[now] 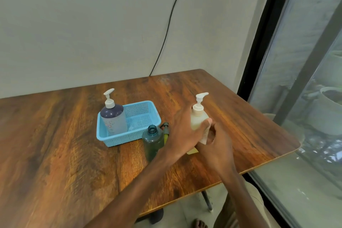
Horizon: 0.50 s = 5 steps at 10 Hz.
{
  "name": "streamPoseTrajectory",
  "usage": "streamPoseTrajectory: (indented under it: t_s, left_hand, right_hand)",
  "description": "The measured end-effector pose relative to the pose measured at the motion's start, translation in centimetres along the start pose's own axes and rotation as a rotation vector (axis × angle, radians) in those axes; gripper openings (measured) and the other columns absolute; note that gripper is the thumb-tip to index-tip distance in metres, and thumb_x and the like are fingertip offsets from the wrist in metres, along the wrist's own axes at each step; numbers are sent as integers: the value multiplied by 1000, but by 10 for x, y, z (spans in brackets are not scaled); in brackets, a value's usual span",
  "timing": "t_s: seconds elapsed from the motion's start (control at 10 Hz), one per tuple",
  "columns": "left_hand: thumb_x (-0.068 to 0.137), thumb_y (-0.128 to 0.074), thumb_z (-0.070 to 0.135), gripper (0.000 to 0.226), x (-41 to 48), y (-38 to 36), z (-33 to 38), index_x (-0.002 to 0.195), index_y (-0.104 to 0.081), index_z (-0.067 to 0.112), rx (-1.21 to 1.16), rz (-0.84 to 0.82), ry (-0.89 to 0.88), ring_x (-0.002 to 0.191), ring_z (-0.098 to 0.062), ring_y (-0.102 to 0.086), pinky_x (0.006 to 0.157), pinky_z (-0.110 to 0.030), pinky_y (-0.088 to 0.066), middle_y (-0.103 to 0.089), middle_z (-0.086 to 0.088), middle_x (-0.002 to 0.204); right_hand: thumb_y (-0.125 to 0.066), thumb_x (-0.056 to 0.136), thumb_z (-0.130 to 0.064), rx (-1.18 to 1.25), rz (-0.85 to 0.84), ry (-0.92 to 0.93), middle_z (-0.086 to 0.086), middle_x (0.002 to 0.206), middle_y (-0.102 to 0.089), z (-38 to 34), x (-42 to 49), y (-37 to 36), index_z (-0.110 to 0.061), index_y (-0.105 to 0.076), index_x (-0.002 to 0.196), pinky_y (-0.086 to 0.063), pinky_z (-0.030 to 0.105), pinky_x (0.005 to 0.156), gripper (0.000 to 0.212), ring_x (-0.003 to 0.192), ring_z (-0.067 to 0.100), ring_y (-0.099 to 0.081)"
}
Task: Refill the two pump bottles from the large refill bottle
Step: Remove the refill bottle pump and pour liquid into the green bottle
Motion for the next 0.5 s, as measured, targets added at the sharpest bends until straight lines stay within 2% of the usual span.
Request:
streamPoseTrajectory:
  t_s: [0.1, 0.2, 0.3, 0.4, 0.5]
  left_hand:
    - [88, -76, 46, 56, -4, 5, -1, 137, -51, 32, -54, 26, 5, 116, -6, -57, 99, -32, -51, -60, 15, 129]
    - [85, -79, 40, 63, -9, 6, -7, 139, -47, 35, -70, 6, 31, 123, -8, -55, 104, -39, -51, -57, 14, 135]
    - [79, -82, 29, 73, -9, 5, -8, 142, -44, 33, 8, -13, 20, 126, -13, -53, 106, -42, -48, -55, 10, 137]
    - [76, -86, 37, 75, -3, 2, -5, 140, -48, 32, 45, -6, 1, 121, -12, -56, 101, -38, -50, -58, 10, 132]
    - [71, -89, 45, 73, 5, 0, -5, 134, -55, 33, 43, -22, 7, 116, -8, -60, 98, -36, -54, -62, 13, 126]
  right_hand:
    - [-79, 90, -31, 189, -126, -41, -21, 123, -70, -41, -3, 38, -45, -60, 130, -59, 34, 93, 47, 113, 1, -68]
    - [-67, 96, -8, 296, -217, -15, -14, 120, -73, -77, -5, 76, -27, -69, 128, -54, 35, 100, 37, 114, 5, -68]
    - [-69, 95, -13, 331, -182, 25, -14, 113, -76, -98, 1, 87, -22, -73, 122, -57, 25, 94, 28, 105, -1, -69]
    - [-82, 83, -32, 340, -132, 53, -17, 102, -76, -117, 9, 72, -26, -75, 114, -56, 14, 82, 32, 94, -3, -70]
    - [-90, 72, -42, 272, 20, 65, -17, 91, -74, -128, 16, 60, -29, -75, 99, -53, 10, 70, 34, 85, -2, -68]
Point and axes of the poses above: each hand's wrist, its own x-axis towards the middle knuckle, its own y-axis out of the back of the hand, z = x × y, the point moved 1 cm from there along x, towards the middle knuckle
